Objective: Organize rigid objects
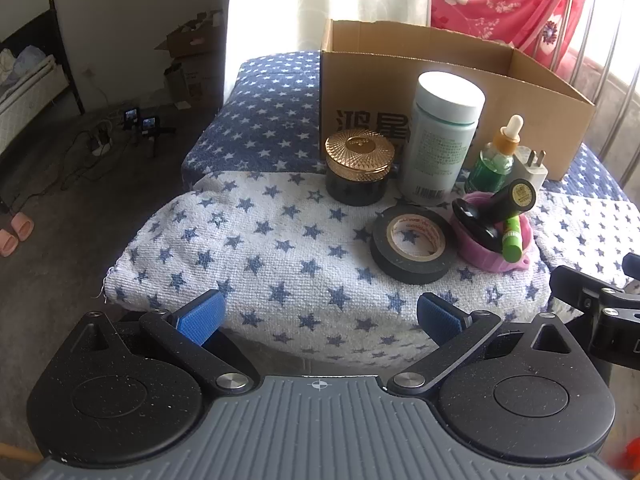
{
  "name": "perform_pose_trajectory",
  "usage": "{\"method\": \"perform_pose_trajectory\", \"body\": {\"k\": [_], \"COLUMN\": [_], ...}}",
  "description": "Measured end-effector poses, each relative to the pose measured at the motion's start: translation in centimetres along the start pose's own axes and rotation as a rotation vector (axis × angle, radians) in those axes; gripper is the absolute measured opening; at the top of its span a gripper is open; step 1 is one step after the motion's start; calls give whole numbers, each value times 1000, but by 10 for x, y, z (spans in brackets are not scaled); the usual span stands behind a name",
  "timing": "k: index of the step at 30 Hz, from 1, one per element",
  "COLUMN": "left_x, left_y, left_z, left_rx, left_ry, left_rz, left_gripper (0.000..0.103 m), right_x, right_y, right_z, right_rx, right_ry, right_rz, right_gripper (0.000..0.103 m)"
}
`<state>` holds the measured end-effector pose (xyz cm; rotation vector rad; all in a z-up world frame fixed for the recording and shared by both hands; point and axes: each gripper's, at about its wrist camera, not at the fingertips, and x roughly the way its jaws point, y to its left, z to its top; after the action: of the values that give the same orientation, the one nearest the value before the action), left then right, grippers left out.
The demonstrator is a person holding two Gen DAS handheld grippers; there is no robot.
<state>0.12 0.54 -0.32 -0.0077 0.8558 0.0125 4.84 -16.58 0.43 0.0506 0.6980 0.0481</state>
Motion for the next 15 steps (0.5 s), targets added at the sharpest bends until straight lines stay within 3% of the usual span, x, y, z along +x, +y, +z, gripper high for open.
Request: {"method": "perform_pose_trajectory", "body": {"k": [15], "left_x": [-1], "left_y": [0], "left_z": [1], "left_rx": [8], "left_ry": [-9], "left_rz": [12], "left_gripper": [103], "right_x": [0], "right_y": [-1], "right_z": [1], "right_rx": [10], "right_ry": [-1], "right_rz": [7], "right_gripper": [103]}}
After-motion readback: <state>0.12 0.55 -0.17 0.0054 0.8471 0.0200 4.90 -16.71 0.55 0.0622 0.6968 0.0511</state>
